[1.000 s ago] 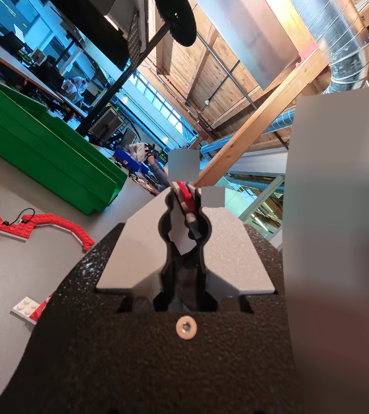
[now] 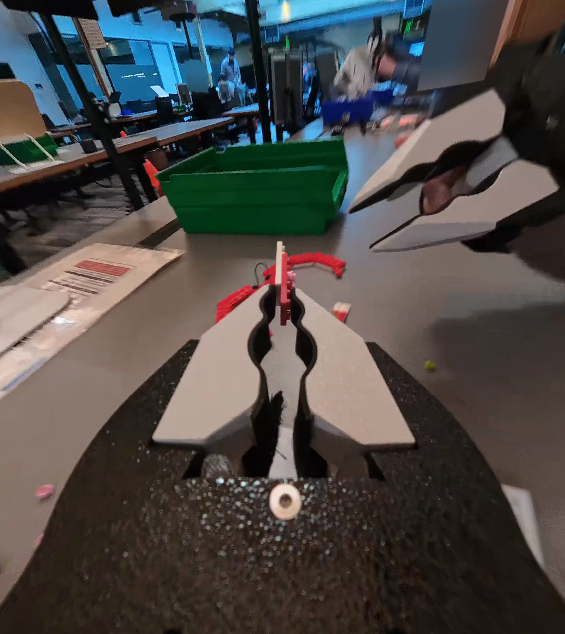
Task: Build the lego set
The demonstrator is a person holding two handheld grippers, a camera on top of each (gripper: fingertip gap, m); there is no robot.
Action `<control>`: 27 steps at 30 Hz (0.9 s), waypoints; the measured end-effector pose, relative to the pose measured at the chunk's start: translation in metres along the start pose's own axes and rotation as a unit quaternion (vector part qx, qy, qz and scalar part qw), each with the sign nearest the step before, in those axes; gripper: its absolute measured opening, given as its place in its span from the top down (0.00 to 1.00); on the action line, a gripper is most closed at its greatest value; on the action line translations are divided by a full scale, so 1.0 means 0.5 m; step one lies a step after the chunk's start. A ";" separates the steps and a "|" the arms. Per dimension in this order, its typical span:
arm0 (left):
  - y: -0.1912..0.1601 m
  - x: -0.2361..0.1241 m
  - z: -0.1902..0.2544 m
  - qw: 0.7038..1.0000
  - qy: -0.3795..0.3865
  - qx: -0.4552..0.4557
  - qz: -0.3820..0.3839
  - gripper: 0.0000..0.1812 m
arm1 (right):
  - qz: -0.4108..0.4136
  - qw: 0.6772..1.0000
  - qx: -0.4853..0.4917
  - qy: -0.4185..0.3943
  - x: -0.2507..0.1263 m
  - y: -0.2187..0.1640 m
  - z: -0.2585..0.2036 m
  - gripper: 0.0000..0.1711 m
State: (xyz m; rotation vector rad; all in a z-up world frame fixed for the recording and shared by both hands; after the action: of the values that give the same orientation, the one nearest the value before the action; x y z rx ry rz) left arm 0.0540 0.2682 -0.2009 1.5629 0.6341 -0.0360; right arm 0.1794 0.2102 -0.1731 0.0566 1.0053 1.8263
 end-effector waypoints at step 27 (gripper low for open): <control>-0.062 -0.025 -0.097 0.992 0.096 -0.011 -0.081 0.97 | -0.028 0.980 -0.197 -0.016 0.242 0.046 -0.023 0.98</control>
State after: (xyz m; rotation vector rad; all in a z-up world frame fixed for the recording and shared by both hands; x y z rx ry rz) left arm 0.0138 0.3076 -0.2187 1.5018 0.9097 -0.0007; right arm 0.0979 0.2945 -0.2118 -0.1820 0.6010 1.9334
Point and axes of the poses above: each gripper's, where its closed fingertips meet, x out along the fingers, y out of its top, z = x × y across the jaws, the point moved 6 cm from there along -x, back along the fingers, and after that the axes turned 15 degrees about -z, right-handed, at the moved point
